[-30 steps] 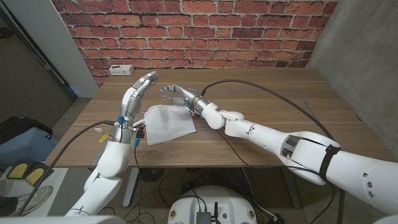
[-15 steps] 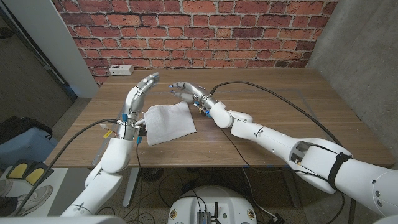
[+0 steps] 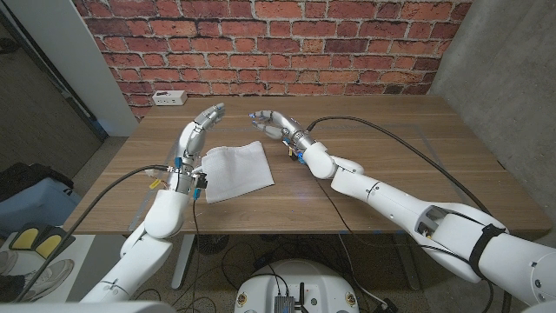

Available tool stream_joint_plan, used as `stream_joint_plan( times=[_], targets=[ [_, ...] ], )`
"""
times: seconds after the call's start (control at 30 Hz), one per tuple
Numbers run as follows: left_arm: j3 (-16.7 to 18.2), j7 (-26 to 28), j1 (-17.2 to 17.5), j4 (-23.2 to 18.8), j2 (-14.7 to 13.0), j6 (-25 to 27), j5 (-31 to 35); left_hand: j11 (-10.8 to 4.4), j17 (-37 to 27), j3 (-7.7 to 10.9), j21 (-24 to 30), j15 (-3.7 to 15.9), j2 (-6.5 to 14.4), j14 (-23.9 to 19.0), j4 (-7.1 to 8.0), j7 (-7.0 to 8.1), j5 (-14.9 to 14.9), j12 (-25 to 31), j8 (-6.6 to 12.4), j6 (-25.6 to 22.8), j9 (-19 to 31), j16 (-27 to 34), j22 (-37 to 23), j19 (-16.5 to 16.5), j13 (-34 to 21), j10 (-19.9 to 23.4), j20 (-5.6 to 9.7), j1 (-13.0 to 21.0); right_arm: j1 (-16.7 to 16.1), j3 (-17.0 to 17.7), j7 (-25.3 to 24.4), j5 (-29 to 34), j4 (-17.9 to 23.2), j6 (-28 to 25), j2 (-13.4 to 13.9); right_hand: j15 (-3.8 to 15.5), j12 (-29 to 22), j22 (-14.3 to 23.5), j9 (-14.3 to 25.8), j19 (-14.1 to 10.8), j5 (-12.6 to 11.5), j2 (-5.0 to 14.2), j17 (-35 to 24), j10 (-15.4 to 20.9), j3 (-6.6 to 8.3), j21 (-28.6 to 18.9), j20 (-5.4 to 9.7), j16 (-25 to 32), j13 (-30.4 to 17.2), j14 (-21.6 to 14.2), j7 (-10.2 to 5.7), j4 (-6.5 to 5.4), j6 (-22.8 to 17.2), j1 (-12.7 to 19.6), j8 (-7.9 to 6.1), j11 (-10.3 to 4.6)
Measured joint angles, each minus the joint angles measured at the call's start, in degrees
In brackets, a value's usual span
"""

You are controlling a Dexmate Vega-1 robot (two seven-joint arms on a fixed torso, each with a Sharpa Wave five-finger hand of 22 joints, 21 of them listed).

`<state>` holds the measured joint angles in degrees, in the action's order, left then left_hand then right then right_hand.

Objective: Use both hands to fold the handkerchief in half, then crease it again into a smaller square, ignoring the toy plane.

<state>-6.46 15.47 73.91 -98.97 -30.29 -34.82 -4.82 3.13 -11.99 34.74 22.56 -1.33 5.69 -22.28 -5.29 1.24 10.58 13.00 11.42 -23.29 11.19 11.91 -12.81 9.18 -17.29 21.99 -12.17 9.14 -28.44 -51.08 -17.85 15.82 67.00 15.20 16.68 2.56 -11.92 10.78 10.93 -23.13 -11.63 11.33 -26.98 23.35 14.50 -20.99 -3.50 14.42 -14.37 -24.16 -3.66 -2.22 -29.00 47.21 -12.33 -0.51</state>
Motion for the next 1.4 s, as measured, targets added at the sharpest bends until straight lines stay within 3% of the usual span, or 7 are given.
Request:
stream_joint_plan(
  times=[0.5, 0.67, 0.77, 0.87, 1.03, 1.23, 1.4],
  targets=[
    [-2.5, -0.99, -1.77, 0.35, -2.2, 3.14, -3.86, 0.03, 0.9, 0.9, -0.38, -0.05, 0.25, 4.5, -0.9, 0.72, 0.0, -0.93, -0.44, 1.33, 0.01, -1.55, 0.21, -1.37, 0.81, -1.92, 1.84, 0.25, -4.83, 4.63, -0.64, -4.01, 5.73, -1.15, 2.61, -0.19, 0.0, 0.0, 0.0, -0.2, 0.0, -0.04, 0.03, 0.4, 0.47, 0.0, -0.2, 0.22, 0.27, -0.19, 0.29, 0.01, -0.26, -0.01, 0.0, 0.44],
    [-3.46, -1.9, -2.51, 0.81, -3.0, 3.72, -5.53, -0.05, 1.54, 1.34, -1.14, 0.39, 0.21, 8.43, -1.84, 0.91, 0.0, -1.57, -0.44, 2.36, -0.28, -2.17, 0.52, -2.84, 1.64, -3.66, 4.1, 0.87, -6.61, 6.28, -0.72, -6.38, 6.88, -0.29, 3.07, -0.14, 0.66, 0.0, 0.12, 1.64, 0.44, -1.89, 1.02, -1.89, 0.47, 1.04, 2.51, -1.94, 0.52, 3.77, 1.32, 0.01, 1.48, -1.55, 1.12, 2.83],
    [-3.95, -2.44, -2.96, 1.23, -3.38, 3.78, -6.37, -0.15, 1.83, 1.41, -1.6, 0.45, 0.23, 10.63, -2.24, 1.5, 0.0, -1.8, -0.86, 3.39, -0.41, -2.21, 0.63, -3.56, 2.18, -4.84, 5.65, 1.45, -7.56, 7.13, -0.65, -7.86, 7.37, 0.68, 3.24, -0.53, 1.1, -0.1, 0.15, 2.7, 0.83, -2.71, 1.82, -3.96, 0.44, 1.68, 3.5, -2.94, 0.79, 5.93, 1.5, -0.02, 3.31, -3.01, 1.56, 3.41],
    [-4.41, -3.14, -3.45, 1.84, -3.77, 3.78, -7.42, -0.14, 2.08, 1.58, -2.02, 0.56, 0.25, 12.56, -2.56, 2.05, 0.0, -2.05, -1.18, 4.69, -0.54, -2.21, 0.84, -4.31, 2.77, -6.44, 6.8, 2.08, -8.7, 8.08, -0.39, -9.47, 8.0, 1.57, 3.45, -1.12, 1.12, -0.13, 0.15, 3.72, 1.08, -2.81, 2.61, -5.47, -0.06, 2.22, 3.71, -3.29, 1.13, 7.58, 1.35, -0.78, 5.76, -5.09, 2.19, 3.95],
    [-5.12, -4.78, -4.35, 3.15, -4.38, 3.36, -9.44, -1.02, 2.13, 1.32, -2.45, 0.71, 0.45, 15.45, -2.76, 2.54, -0.25, -2.23, -1.29, 6.7, -0.81, -2.21, 1.1, -5.02, 3.78, -8.49, 8.13, 2.28, -10.44, 9.57, 0.55, -12.51, 8.86, 3.55, 3.6, -1.42, 1.34, -0.41, -0.02, 5.46, 1.26, -2.68, 4.63, -8.59, -1.67, 3.93, 3.58, -3.84, 2.08, 10.96, 0.34, -3.61, 13.83, -11.79, 2.4, 3.78],
    [-5.9, -7.29, -5.39, 4.79, -4.94, 2.3, -12.23, -2.05, 1.7, -1.03, -2.88, 0.95, 0.51, 17.31, 0.56, 1.99, -0.64, -2.23, -1.73, 10.27, -1.06, -2.21, 1.37, -5.29, 5.17, -10.98, 8.84, -1.76, -12.35, 11.17, 1.58, -16.0, 9.75, 5.61, 3.66, -1.43, 1.34, -0.42, -0.01, 6.19, 1.0, -3.15, 6.31, -10.85, -3.67, 4.91, 3.53, -4.07, 2.74, 13.61, 0.61, -5.72, 16.88, -17.24, 2.4, 2.73],
    [-6.72, -10.72, -6.72, 6.72, -5.74, 1.72, -15.71, -4.18, 1.87, -1.83, -3.95, 1.65, 0.07, 21.16, 4.57, 2.01, 0.03, -2.67, -2.18, 18.08, -1.34, -2.21, 1.63, -6.48, 6.51, -16.0, 10.2, -5.01, -14.34, 12.62, 2.38, -18.29, 10.88, 6.71, 3.75, -0.95, 1.57, -0.67, -0.28, 7.92, -0.18, -3.6, 8.29, -14.4, -5.24, 6.43, 5.26, -4.19, 3.19, 17.39, 1.71, -6.97, 20.35, -22.31, 2.4, 1.67]
  ],
)
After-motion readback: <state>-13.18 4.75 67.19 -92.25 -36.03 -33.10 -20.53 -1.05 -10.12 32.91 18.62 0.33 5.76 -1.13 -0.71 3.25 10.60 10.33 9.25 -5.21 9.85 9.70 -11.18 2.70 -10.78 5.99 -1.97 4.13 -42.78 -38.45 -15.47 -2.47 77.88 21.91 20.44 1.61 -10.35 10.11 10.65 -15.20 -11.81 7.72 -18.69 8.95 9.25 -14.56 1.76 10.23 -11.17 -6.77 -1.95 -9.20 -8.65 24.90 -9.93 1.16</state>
